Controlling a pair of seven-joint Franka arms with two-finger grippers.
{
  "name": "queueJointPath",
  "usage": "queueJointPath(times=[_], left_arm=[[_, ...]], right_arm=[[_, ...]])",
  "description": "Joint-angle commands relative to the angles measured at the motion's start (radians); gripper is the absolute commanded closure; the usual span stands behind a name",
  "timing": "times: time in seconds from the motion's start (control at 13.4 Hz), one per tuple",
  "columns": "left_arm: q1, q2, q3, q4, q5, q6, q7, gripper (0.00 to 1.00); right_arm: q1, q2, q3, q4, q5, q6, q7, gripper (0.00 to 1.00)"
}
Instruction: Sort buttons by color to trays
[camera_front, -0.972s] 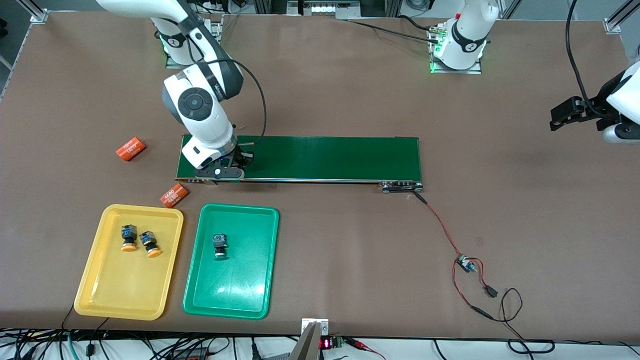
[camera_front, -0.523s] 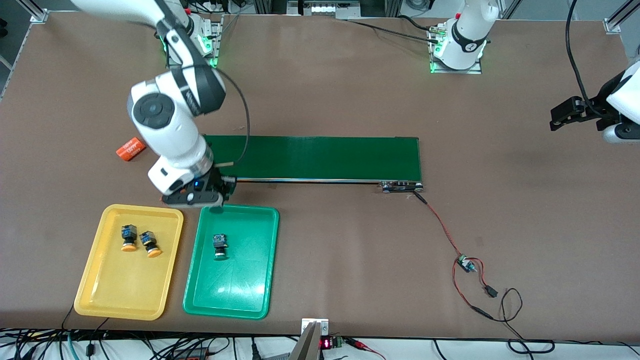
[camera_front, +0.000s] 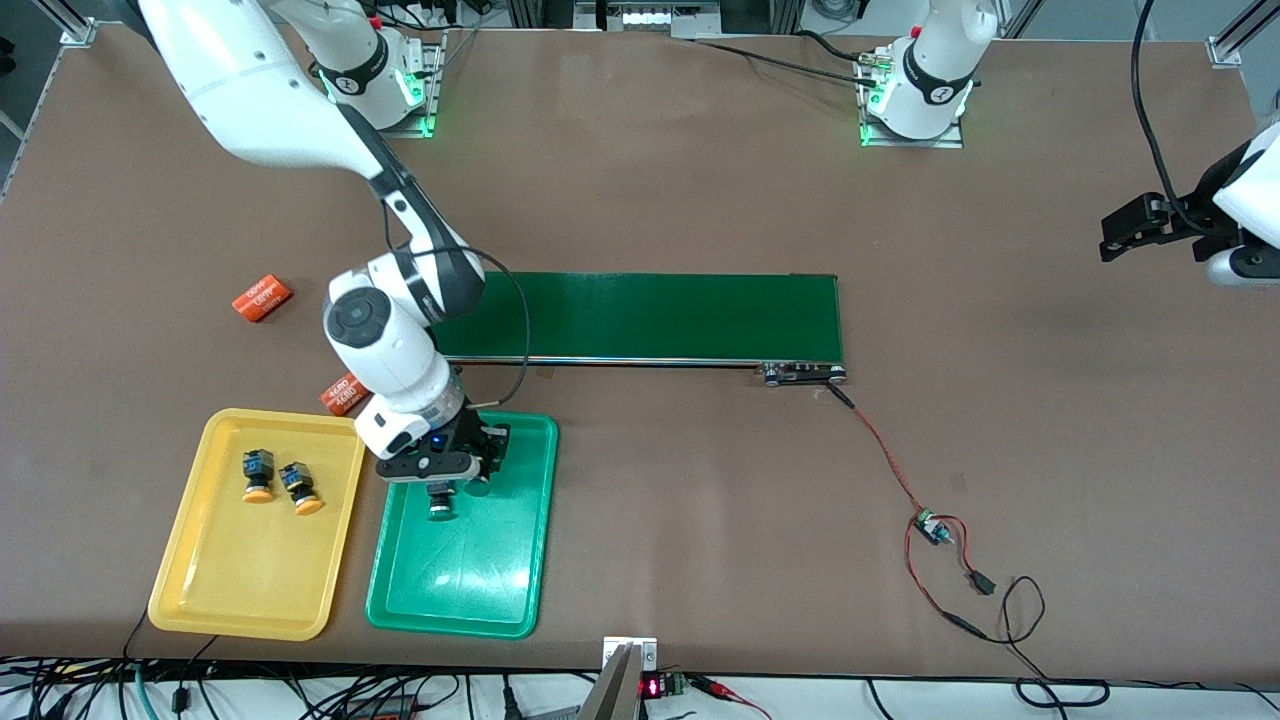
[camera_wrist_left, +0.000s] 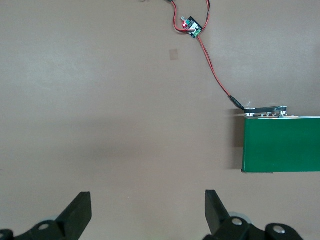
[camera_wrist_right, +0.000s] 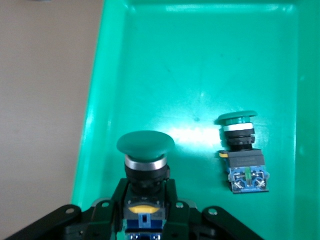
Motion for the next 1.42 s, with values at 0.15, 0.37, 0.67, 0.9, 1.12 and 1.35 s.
queueJointPath(times=[0.15,0.37,0.67,0.9,1.12,1.35], left_arm=[[-0.001,0.0,0.002,0.019,-0.017,-0.02,-0.002,0.0],[-0.001,0.0,0.002,0.019,-0.017,-0.02,-0.002,0.0],[0.001,0.0,0.002,0.019,-0.021,-0.02,-0.002,0.0],[0.001,0.0,0.002,0.019,-0.021,-0.02,-0.002,0.0],[0.001,0.0,0.002,0.019,-0.021,-0.02,-0.002,0.0],[0.001,0.001,0.002,0.019,-0.021,-0.02,-0.002,0.0]], right_arm=[[0.032,0.071,-0.05,0.036,-0.01,0.082,-0.02,0.88],[0.032,0.073,-0.05,0.036,-0.004,0.082,-0.009,0.05],[0.02,0.038,-0.05,0.031,0.002,0.065,-0.018,0.0],[0.009,-0.062,-0.044,0.028,0.002,-0.114,-0.021,0.0],[-0.02,-0.14,-0.039,0.028,0.004,-0.251,-0.058,0.0],[-0.054,-0.234,-0.022,0.026,0.005,-0.439,-0.089,0.0]])
